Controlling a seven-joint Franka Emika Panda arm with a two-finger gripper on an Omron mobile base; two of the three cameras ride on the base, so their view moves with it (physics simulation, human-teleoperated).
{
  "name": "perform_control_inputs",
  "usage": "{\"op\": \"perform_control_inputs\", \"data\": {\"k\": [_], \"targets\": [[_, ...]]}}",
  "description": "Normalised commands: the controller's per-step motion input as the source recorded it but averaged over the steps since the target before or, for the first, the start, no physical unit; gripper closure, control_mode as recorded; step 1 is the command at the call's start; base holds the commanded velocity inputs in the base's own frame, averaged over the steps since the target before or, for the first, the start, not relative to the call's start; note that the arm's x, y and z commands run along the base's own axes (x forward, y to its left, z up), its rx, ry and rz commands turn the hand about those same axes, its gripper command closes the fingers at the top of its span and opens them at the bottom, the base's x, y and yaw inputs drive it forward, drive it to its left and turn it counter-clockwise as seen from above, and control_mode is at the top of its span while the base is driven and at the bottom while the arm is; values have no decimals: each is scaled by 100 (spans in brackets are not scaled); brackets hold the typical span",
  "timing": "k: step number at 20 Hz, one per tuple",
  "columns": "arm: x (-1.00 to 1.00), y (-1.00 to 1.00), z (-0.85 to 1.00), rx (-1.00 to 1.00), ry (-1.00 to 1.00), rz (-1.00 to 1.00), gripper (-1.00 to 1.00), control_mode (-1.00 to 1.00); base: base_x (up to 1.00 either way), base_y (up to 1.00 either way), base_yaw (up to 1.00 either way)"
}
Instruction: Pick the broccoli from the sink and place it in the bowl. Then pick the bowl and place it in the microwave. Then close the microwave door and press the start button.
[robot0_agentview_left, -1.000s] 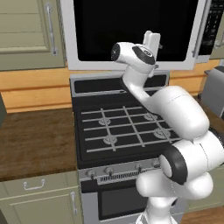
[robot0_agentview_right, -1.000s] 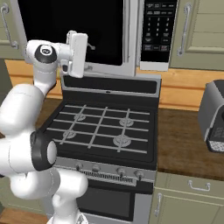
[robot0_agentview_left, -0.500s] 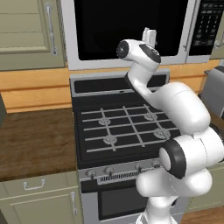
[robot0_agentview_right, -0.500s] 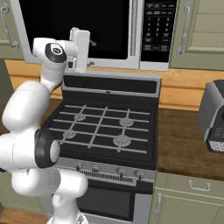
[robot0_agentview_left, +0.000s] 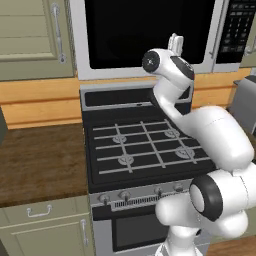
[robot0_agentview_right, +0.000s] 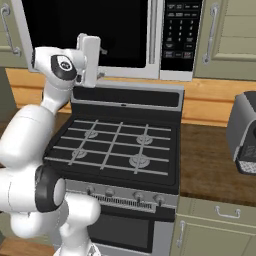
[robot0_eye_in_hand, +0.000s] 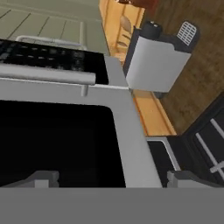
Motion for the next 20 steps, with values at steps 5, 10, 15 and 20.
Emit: {"op": "perform_control_inputs", "data": {"k": [5,10,15,20], "targets": [[-100,-40,29,18,-5,20,-100,-100,0,0,0],[-67,-94,41,30,0,20,-100,-100,0,0,0],[-6,-100,55,21,-5,26,-100,-100,0,0,0],[-1,-95,34,11,-17,25,-100,-100,0,0,0]]}}
